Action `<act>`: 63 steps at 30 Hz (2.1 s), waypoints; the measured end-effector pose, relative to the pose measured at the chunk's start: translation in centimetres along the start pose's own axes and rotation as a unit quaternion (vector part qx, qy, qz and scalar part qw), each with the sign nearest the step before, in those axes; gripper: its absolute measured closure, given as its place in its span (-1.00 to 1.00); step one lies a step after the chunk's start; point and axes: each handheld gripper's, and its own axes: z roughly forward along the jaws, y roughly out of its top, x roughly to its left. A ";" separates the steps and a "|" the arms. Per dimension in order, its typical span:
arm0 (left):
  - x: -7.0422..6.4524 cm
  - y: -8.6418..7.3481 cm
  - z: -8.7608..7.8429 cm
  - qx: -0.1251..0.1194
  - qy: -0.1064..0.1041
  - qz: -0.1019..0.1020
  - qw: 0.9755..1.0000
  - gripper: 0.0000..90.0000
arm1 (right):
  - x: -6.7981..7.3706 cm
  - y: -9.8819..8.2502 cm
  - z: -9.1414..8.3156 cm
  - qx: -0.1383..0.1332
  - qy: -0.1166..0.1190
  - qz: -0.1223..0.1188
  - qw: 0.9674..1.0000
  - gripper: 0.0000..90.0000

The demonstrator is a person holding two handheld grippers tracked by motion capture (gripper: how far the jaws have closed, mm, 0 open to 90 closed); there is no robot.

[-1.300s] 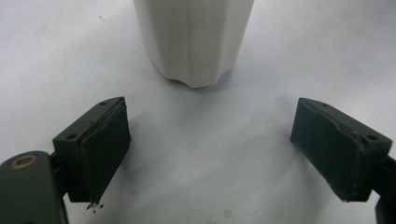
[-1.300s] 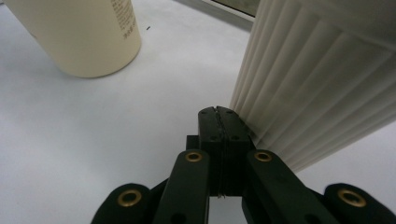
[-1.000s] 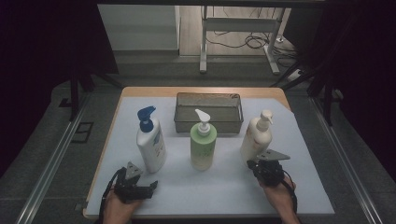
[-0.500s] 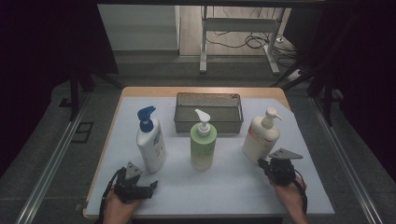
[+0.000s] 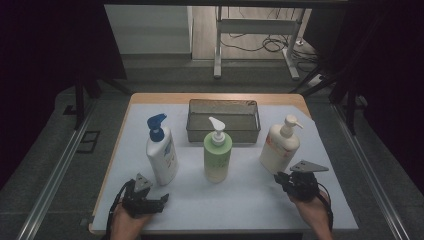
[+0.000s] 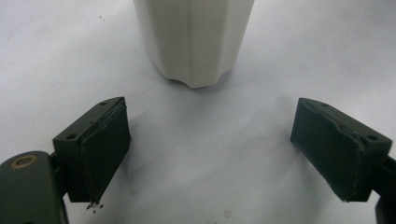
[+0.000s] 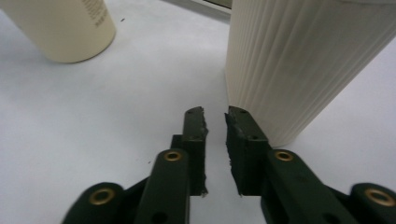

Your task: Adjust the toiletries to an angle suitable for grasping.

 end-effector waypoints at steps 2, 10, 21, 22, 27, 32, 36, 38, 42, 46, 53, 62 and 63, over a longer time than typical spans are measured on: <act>0.0 0.0 0.0 0.000 0.000 0.000 1.000 -0.74 | 0.0 0.0 -0.3 0.002 0.004 0.000 1.000 0.62; 0.0 0.0 0.0 0.000 0.000 0.000 1.000 -0.74 | -0.4 0.5 -2.3 -0.003 -0.007 0.001 1.000 0.30; 0.0 0.0 0.0 0.000 0.000 0.000 1.000 -0.74 | -1.6 1.4 -3.4 -0.008 -0.024 0.016 1.000 -0.05; 0.0 0.0 0.0 0.000 0.000 0.000 1.000 -0.74 | -1.6 1.4 -3.4 -0.008 -0.024 0.016 1.000 -0.05; 0.0 0.0 0.0 0.000 0.000 0.000 1.000 -0.74 | -2.0 2.2 -3.4 -0.009 -0.025 0.017 0.999 -0.16; 0.0 0.0 0.0 0.000 0.000 -0.001 1.000 -0.74 | -2.3 3.0 -3.2 -0.008 -0.028 0.013 1.000 -0.28; 0.0 0.0 0.0 0.000 0.000 -0.001 1.000 -0.74 | -2.4 3.7 -2.9 -0.007 -0.027 0.010 1.000 -0.40; 0.0 0.0 0.0 0.000 0.000 -0.001 1.000 -0.74 | -2.5 4.1 -2.7 -0.007 -0.024 0.008 1.000 -0.46; 0.0 0.0 0.0 0.000 0.000 0.000 1.000 -0.74 | -2.4 5.0 -2.1 -0.003 -0.024 0.001 1.000 -0.54; 0.0 0.0 0.0 0.000 0.000 -0.001 1.000 -0.74 | -2.8 5.6 -1.4 -0.004 -0.021 0.000 1.000 -0.56; 0.0 0.0 0.0 0.000 0.000 -0.001 1.000 -0.74 | -3.4 6.6 -0.3 -0.006 -0.010 0.008 1.000 -0.56; 0.0 0.0 0.0 0.000 -0.001 -0.001 1.000 -0.74 | -3.4 7.7 0.4 -0.007 -0.010 0.010 1.000 -0.47; 0.0 0.0 0.0 0.000 -0.001 -0.001 1.000 -0.74 | -3.4 7.8 0.5 -0.007 -0.010 0.010 1.000 -0.45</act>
